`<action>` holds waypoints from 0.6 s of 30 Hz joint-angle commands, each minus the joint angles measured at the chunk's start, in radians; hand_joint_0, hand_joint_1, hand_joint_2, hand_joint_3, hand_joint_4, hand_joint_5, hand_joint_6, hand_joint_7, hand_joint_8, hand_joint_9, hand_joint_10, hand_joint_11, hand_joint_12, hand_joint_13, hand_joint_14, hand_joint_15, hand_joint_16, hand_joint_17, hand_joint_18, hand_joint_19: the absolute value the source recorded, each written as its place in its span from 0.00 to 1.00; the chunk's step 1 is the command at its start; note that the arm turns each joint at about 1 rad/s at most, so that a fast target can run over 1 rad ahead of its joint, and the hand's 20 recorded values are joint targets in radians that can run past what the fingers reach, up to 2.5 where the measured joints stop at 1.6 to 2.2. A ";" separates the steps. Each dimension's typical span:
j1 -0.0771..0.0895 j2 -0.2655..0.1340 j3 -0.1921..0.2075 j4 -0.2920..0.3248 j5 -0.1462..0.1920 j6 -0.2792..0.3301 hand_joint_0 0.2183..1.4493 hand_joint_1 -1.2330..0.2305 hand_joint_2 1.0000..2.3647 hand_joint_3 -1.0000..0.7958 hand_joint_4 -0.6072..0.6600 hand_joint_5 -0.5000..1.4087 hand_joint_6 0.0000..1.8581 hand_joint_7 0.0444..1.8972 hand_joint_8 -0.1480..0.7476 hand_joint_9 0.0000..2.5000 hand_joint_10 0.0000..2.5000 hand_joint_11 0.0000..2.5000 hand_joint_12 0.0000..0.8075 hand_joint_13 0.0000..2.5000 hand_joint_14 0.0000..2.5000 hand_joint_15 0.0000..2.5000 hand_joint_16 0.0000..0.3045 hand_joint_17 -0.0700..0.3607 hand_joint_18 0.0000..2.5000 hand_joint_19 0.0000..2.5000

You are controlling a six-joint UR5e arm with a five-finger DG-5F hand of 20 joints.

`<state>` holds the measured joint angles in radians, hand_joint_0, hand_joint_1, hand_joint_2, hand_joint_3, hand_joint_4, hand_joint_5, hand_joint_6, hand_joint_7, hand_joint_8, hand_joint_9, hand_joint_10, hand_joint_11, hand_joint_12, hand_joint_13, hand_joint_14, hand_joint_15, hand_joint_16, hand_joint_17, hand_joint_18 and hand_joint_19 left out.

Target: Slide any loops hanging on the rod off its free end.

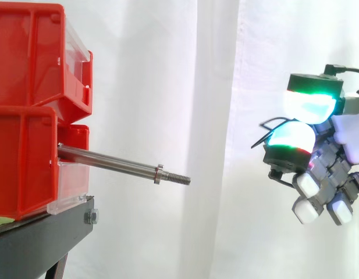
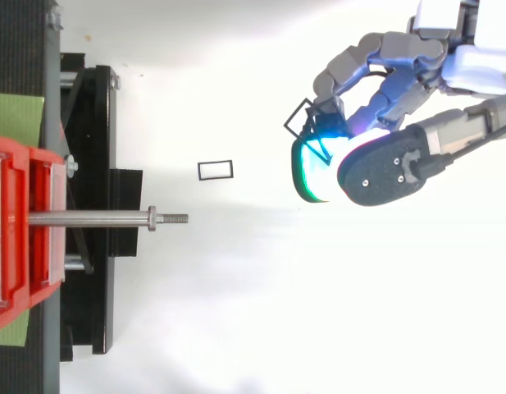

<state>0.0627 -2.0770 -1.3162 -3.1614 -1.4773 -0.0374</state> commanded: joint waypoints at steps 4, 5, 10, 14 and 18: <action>-0.003 0.000 0.012 0.000 -0.002 -0.001 0.30 0.37 0.01 0.49 0.47 0.18 0.49 0.57 0.49 0.33 0.00 0.12 0.38 0.31 0.00 0.05 0.15 0.40 0.34 0.14; -0.004 0.000 0.012 0.000 -0.002 -0.001 0.30 0.37 0.02 0.49 0.46 0.18 0.49 0.56 0.49 0.32 0.00 0.12 0.37 0.31 0.00 0.05 0.15 0.40 0.34 0.14; -0.007 0.000 0.012 0.005 -0.002 -0.002 0.33 0.34 0.01 0.41 0.49 0.17 0.49 0.53 0.47 0.31 0.00 0.12 0.36 0.31 0.00 0.05 0.14 0.39 0.33 0.14; -0.007 0.000 0.012 0.005 -0.002 -0.004 0.33 0.32 0.01 0.37 0.49 0.17 0.49 0.52 0.46 0.31 0.00 0.12 0.36 0.30 0.00 0.05 0.14 0.39 0.33 0.14; -0.007 0.000 0.012 0.005 -0.002 -0.004 0.34 0.31 0.01 0.34 0.49 0.17 0.49 0.52 0.46 0.31 0.00 0.12 0.36 0.30 0.00 0.04 0.14 0.39 0.33 0.14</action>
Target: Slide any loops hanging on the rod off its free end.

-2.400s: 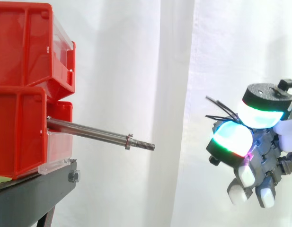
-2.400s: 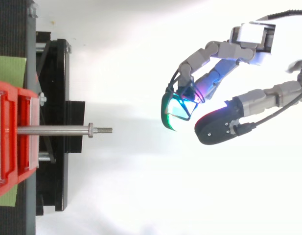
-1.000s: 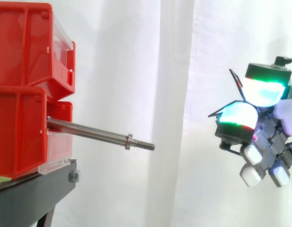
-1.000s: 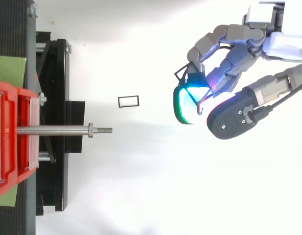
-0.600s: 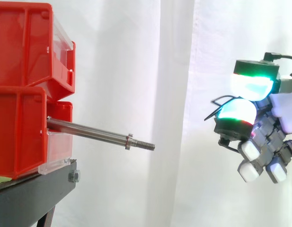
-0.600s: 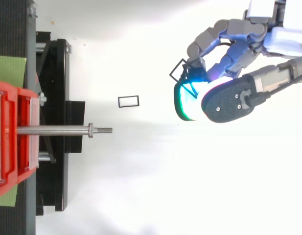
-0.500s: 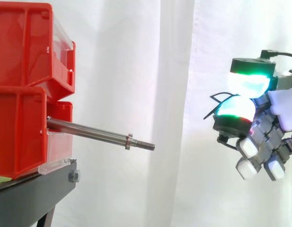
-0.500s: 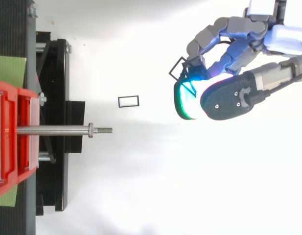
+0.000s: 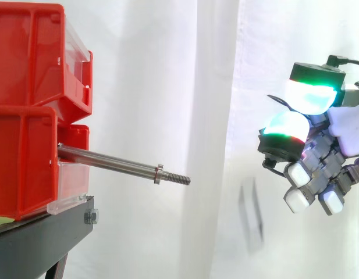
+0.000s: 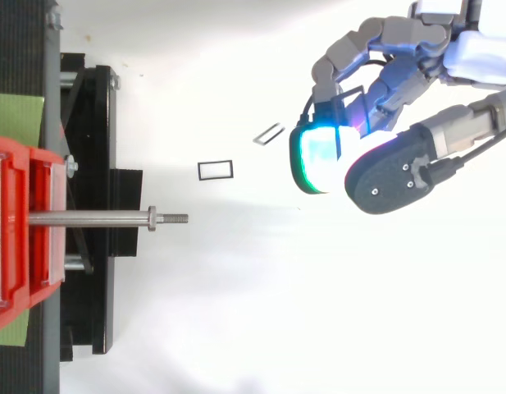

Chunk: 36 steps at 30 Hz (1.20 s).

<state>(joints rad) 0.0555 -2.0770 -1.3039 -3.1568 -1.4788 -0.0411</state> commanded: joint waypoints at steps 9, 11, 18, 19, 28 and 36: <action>0.000 0.000 0.000 0.001 0.000 -0.002 0.33 0.34 0.01 0.34 0.51 0.17 0.49 0.53 0.46 0.31 0.00 0.12 0.36 0.30 0.00 0.04 0.14 0.39 0.33 0.14; 0.000 0.000 0.000 0.001 0.000 -0.002 0.33 0.35 0.01 0.34 0.52 0.17 0.48 0.54 0.47 0.31 0.00 0.12 0.36 0.30 0.00 0.05 0.14 0.39 0.33 0.14; 0.000 0.000 0.000 0.001 0.000 -0.003 0.30 0.38 0.01 0.39 0.53 0.18 0.48 0.57 0.47 0.32 0.00 0.12 0.36 0.31 0.00 0.05 0.14 0.39 0.33 0.15; 0.000 0.002 0.002 0.001 -0.002 -0.005 0.30 0.38 0.01 0.39 0.53 0.18 0.48 0.57 0.47 0.32 0.00 0.12 0.36 0.31 0.00 0.05 0.14 0.39 0.33 0.15; -0.002 0.015 0.052 -0.031 -0.032 -0.072 0.29 0.37 0.01 0.48 0.51 0.19 0.49 0.58 0.50 0.34 0.00 0.12 0.39 0.31 0.00 0.04 0.16 0.41 0.34 0.14; 0.004 0.063 0.072 -0.108 -0.026 -0.143 0.29 0.34 0.01 0.54 0.44 0.20 0.49 0.58 0.53 0.36 0.00 0.11 0.42 0.32 0.00 0.04 0.18 0.45 0.36 0.12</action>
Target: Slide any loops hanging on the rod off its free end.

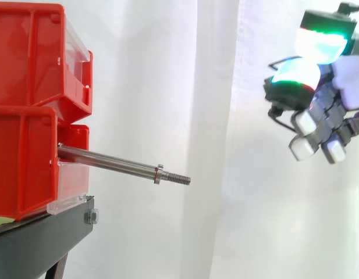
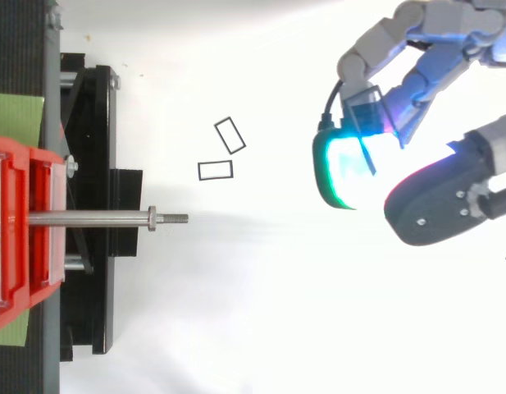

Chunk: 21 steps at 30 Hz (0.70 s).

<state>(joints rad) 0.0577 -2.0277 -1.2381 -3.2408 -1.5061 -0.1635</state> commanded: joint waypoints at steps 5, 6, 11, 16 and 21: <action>0.004 0.023 0.026 -0.073 0.012 -0.044 0.30 0.33 0.01 0.56 0.40 0.21 0.49 0.58 0.52 0.36 0.00 0.11 0.42 0.33 0.00 0.04 0.18 0.45 0.36 0.12; 0.004 0.024 0.026 -0.079 0.012 -0.047 0.30 0.32 0.01 0.56 0.39 0.21 0.49 0.59 0.52 0.36 0.00 0.11 0.41 0.33 0.00 0.04 0.18 0.44 0.36 0.12; 0.004 0.024 0.026 -0.085 0.012 -0.056 0.31 0.31 0.01 0.55 0.38 0.20 0.50 0.59 0.50 0.35 0.00 0.11 0.40 0.32 0.00 0.04 0.17 0.43 0.36 0.12; 0.004 0.023 0.026 -0.085 0.012 -0.056 0.32 0.30 0.01 0.55 0.36 0.20 0.50 0.59 0.48 0.35 0.00 0.11 0.38 0.32 0.00 0.04 0.16 0.41 0.35 0.13; 0.004 0.023 0.026 -0.088 0.018 -0.050 0.31 0.30 0.01 0.57 0.32 0.20 0.50 0.59 0.47 0.35 0.00 0.11 0.38 0.32 0.00 0.04 0.16 0.41 0.35 0.13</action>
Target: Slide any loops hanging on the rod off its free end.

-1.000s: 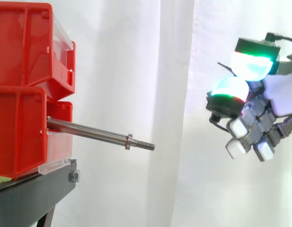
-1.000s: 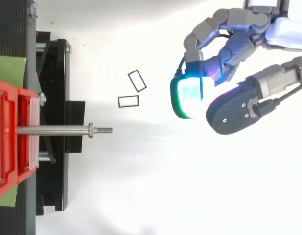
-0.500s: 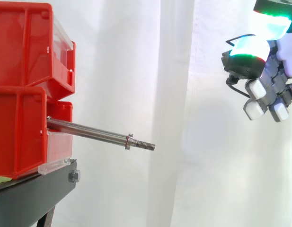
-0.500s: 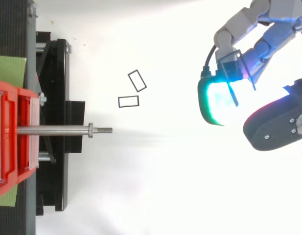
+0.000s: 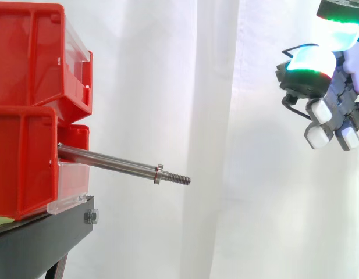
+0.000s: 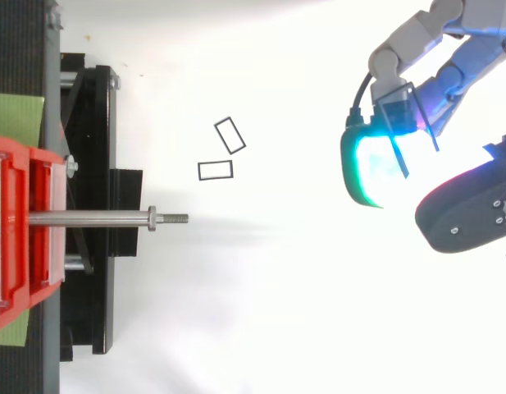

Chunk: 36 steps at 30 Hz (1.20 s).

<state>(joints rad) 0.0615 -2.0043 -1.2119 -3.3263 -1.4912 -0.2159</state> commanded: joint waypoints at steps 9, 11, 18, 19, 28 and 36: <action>0.000 -0.001 0.000 -0.028 0.002 0.015 0.31 0.30 0.01 0.58 0.32 0.20 0.50 0.58 0.47 0.36 0.00 0.10 0.39 0.32 0.00 0.04 0.16 0.42 0.36 0.12; 0.000 -0.002 0.000 -0.019 0.002 0.013 0.32 0.29 0.01 0.58 0.33 0.20 0.50 0.57 0.47 0.36 0.00 0.11 0.39 0.32 0.00 0.04 0.16 0.42 0.36 0.12; 0.003 -0.004 -0.005 0.030 0.003 0.013 0.33 0.30 0.02 0.47 0.40 0.19 0.49 0.58 0.45 0.34 0.00 0.12 0.35 0.31 0.00 0.05 0.14 0.38 0.33 0.14; 0.003 -0.004 -0.005 0.036 0.003 0.013 0.33 0.30 0.02 0.46 0.41 0.18 0.49 0.58 0.45 0.34 0.00 0.11 0.35 0.31 0.00 0.05 0.14 0.38 0.33 0.14; 0.004 -0.004 -0.005 0.041 0.005 0.013 0.33 0.33 0.02 0.45 0.41 0.18 0.50 0.57 0.46 0.34 0.00 0.11 0.35 0.31 0.00 0.05 0.14 0.38 0.33 0.14; 0.004 -0.004 -0.005 0.044 0.003 0.013 0.31 0.34 0.01 0.37 0.53 0.18 0.48 0.55 0.46 0.34 0.00 0.12 0.36 0.31 0.00 0.05 0.14 0.39 0.33 0.14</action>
<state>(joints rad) 0.0658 -2.0085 -1.2164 -3.2839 -1.4878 -0.2025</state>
